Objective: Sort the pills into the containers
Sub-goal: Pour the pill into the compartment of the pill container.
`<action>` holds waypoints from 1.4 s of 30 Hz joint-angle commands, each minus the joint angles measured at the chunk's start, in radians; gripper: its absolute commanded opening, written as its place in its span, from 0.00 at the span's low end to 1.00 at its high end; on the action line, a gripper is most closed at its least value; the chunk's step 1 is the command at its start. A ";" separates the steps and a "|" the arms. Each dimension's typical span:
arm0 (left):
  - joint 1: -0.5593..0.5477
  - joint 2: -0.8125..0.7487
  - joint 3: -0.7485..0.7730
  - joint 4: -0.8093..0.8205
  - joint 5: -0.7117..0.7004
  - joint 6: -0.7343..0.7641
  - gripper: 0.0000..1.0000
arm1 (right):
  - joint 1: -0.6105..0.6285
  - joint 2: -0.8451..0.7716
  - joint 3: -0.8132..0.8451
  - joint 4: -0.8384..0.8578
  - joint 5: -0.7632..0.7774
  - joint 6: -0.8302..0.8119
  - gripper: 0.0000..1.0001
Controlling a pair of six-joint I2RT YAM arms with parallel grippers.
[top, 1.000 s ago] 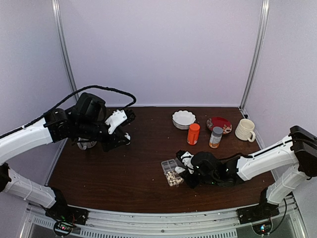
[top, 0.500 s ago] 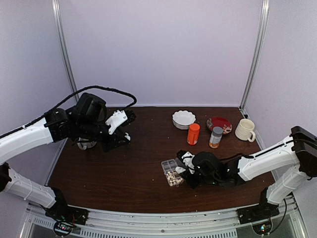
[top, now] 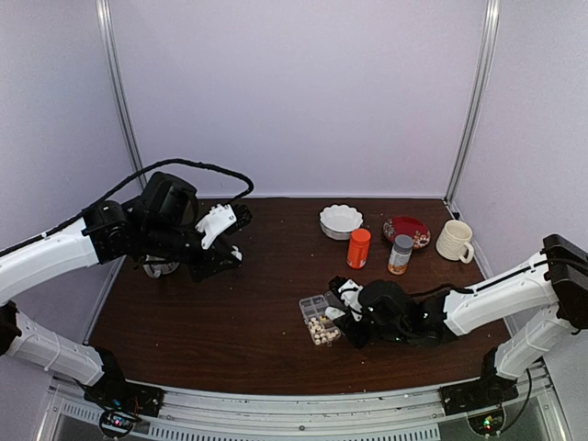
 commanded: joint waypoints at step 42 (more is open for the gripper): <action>0.007 -0.002 0.027 0.011 0.012 0.013 0.00 | 0.007 -0.066 -0.067 0.025 -0.076 0.031 0.00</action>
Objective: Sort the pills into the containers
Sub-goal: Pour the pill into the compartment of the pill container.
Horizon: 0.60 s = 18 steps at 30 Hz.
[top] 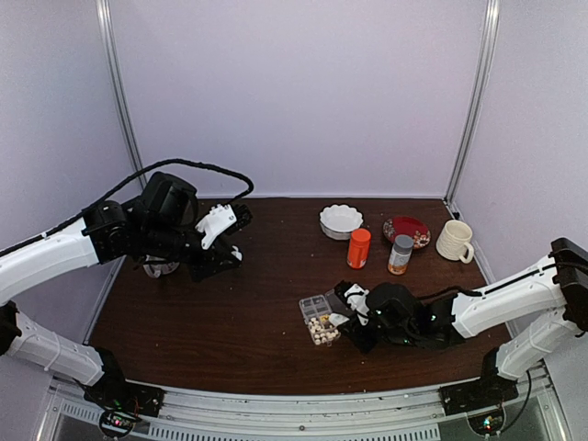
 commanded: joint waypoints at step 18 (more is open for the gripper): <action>0.007 0.000 0.030 0.010 0.014 0.011 0.00 | 0.012 -0.004 0.006 0.010 -0.030 0.005 0.00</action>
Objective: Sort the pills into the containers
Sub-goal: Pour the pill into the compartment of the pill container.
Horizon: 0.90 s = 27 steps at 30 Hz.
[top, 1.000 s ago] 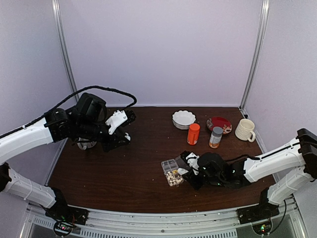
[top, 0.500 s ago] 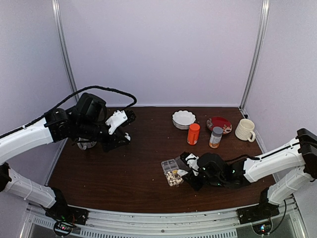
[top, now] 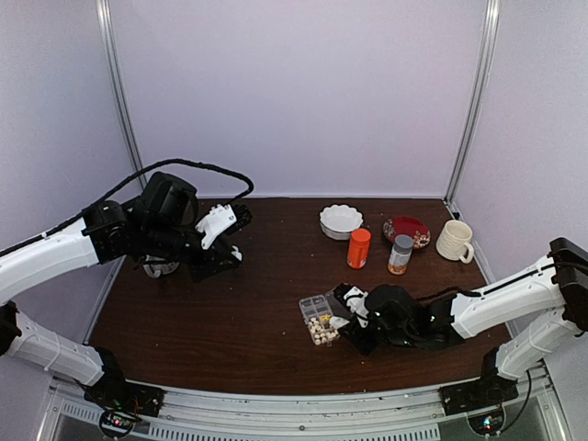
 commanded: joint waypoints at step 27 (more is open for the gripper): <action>0.007 0.002 0.032 0.008 0.015 0.013 0.00 | 0.011 -0.022 0.011 0.009 -0.012 0.000 0.00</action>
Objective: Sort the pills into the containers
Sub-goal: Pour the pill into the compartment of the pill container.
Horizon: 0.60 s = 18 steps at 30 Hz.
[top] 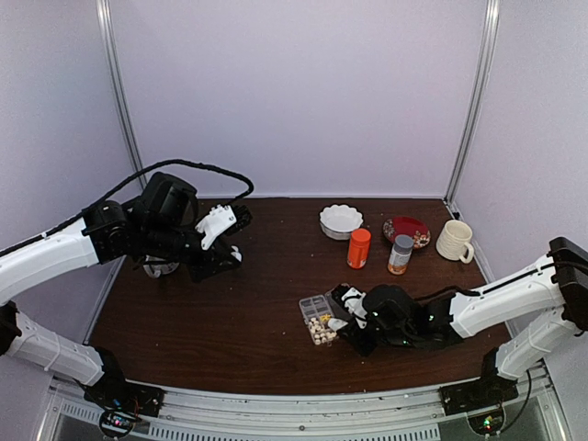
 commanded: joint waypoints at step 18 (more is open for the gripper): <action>0.007 0.003 0.032 0.014 0.018 0.011 0.00 | 0.007 -0.010 0.035 -0.013 0.005 -0.007 0.00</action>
